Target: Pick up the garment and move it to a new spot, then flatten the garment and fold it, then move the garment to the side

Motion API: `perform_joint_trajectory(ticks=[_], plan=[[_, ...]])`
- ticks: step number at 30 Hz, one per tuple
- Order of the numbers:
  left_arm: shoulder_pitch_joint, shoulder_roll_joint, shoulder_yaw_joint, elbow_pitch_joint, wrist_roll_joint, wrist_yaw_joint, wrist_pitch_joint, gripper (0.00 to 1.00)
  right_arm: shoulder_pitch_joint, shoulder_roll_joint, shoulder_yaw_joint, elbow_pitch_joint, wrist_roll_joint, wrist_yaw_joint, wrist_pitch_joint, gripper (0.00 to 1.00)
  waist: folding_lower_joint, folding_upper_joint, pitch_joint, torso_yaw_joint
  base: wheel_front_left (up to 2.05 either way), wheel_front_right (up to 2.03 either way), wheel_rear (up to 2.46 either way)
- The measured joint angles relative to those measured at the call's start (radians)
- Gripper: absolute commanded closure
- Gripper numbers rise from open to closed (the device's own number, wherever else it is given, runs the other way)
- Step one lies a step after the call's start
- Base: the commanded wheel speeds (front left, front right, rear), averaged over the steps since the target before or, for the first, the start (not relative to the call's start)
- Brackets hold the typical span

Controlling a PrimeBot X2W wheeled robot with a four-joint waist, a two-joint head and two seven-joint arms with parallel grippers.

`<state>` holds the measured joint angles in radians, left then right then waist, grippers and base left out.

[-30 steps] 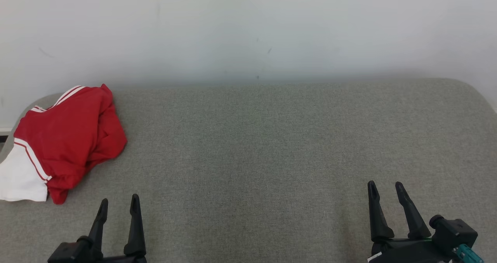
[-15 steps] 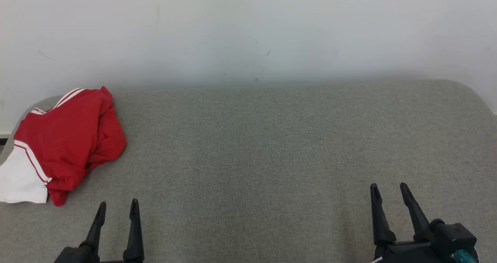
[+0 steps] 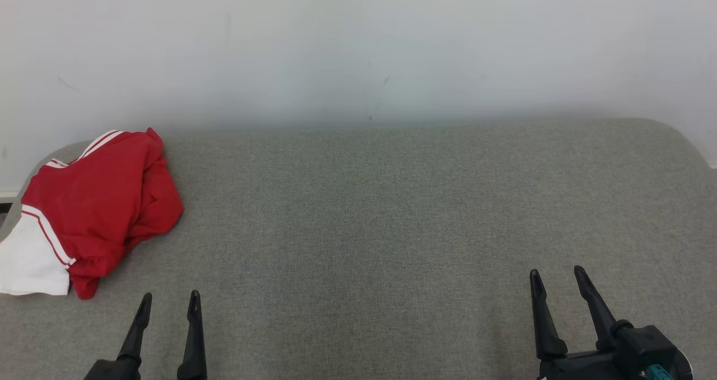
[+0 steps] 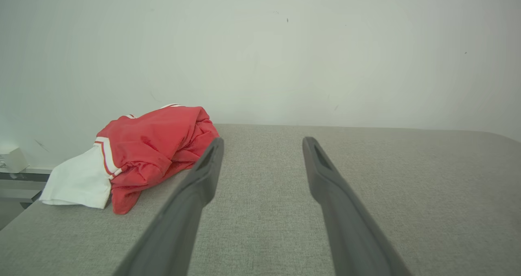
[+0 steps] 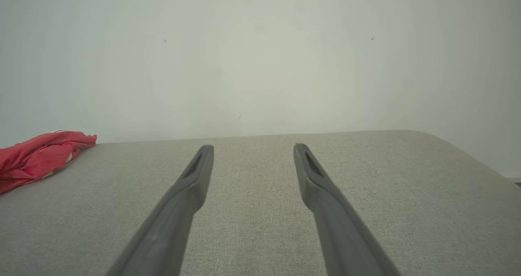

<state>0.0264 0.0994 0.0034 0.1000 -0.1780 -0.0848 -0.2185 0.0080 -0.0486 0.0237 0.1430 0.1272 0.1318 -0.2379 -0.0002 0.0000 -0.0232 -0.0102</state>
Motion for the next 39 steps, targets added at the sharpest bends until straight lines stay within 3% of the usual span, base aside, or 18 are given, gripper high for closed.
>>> perform_joint_trajectory(ticks=[25, 39], plan=[[0.009, 0.016, -0.01, -0.026, 0.004, 0.008, 0.01, 0.0, 0.01, 0.0, -0.001, -0.002, -0.019, 0.0, 0.001, 0.0, 0.0002, 0.0001, 0.003, 0.013, 0.0, 0.0, 0.0], [-0.002, 0.032, -0.009, -0.026, -0.003, 0.027, 0.013, 0.0, 0.021, -0.001, -0.002, 0.009, -0.006, 0.0, -0.005, 0.0, 0.0002, 0.0001, 0.008, 0.148, 0.0, 0.0, 0.0]])
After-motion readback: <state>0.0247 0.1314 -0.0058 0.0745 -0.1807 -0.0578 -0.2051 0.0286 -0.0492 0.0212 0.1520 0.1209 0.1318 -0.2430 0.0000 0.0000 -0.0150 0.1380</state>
